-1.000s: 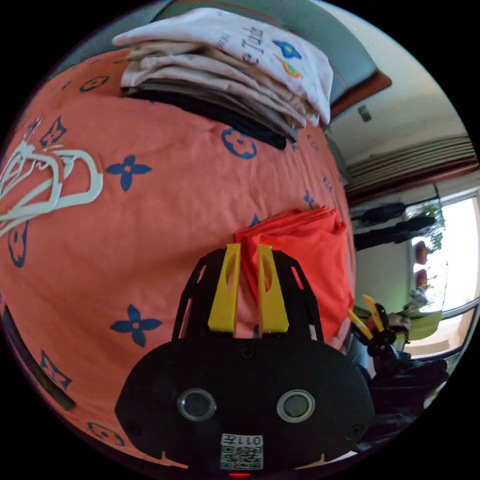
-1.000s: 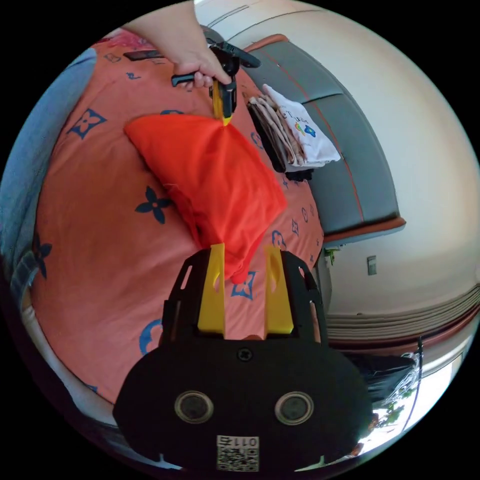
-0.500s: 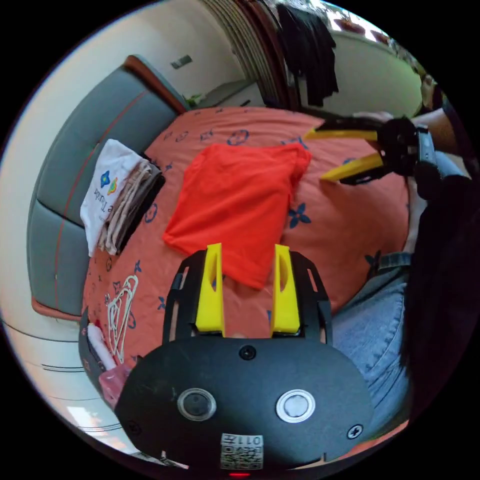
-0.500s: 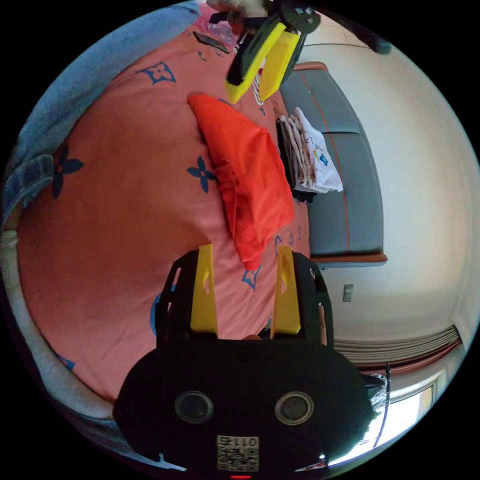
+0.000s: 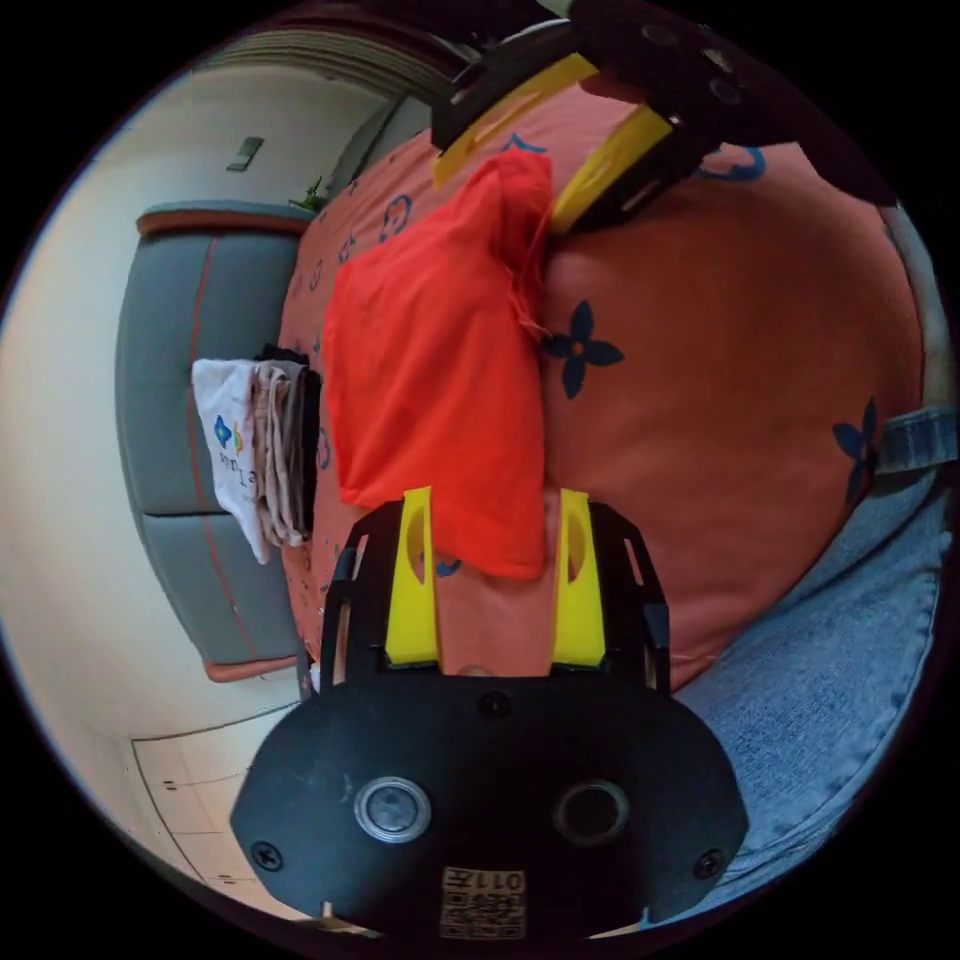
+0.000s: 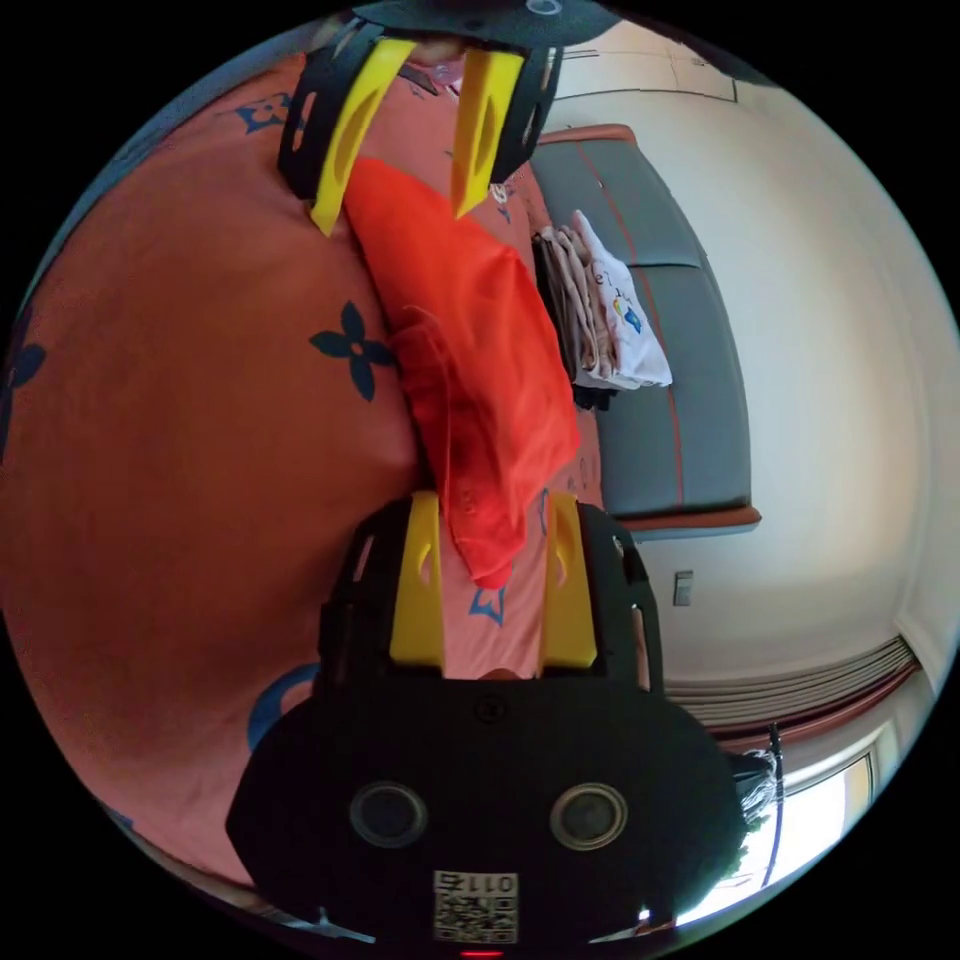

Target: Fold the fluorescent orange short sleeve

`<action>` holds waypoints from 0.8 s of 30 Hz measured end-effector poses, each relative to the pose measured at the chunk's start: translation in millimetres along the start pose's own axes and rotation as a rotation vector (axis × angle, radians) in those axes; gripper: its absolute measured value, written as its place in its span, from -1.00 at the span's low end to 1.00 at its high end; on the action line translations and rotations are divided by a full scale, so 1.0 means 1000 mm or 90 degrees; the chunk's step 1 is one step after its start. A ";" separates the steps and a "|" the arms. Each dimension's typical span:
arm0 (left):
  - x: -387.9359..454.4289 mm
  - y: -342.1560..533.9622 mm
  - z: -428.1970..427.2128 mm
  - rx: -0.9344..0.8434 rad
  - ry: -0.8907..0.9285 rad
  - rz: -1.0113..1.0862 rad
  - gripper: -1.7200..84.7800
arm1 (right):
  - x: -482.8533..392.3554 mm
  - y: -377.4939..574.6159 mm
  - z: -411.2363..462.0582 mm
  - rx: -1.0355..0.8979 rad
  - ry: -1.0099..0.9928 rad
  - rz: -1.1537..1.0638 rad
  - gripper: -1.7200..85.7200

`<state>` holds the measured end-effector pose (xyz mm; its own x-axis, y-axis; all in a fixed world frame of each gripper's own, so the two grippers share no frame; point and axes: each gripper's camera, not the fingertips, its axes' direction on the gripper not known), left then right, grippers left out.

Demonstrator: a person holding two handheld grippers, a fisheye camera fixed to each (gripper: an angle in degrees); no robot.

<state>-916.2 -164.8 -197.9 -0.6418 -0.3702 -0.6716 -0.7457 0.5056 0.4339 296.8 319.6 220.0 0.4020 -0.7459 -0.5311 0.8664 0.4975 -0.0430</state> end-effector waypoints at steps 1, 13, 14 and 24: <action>0.011 -0.008 -0.003 -0.003 -0.023 0.014 -0.56 | 0.002 0.002 -0.001 0.004 0.003 0.000 -0.65; 0.045 -0.092 -0.015 -0.034 -0.114 -0.009 -0.67 | 0.072 -0.017 0.040 -0.007 0.019 0.012 -0.66; 0.052 -0.103 -0.014 -0.041 -0.125 0.018 -0.70 | 0.075 -0.016 0.042 -0.004 0.026 0.006 -0.67; 0.060 -0.174 -0.007 -0.046 -0.170 0.138 -0.89 | 0.137 -0.038 0.084 -0.007 0.017 -0.049 -0.79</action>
<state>-826.4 -280.2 -309.0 -0.7245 -0.0390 -0.6881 -0.6140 0.4902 0.6186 343.9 161.3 220.3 0.3257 -0.7702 -0.5484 0.8912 0.4438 -0.0939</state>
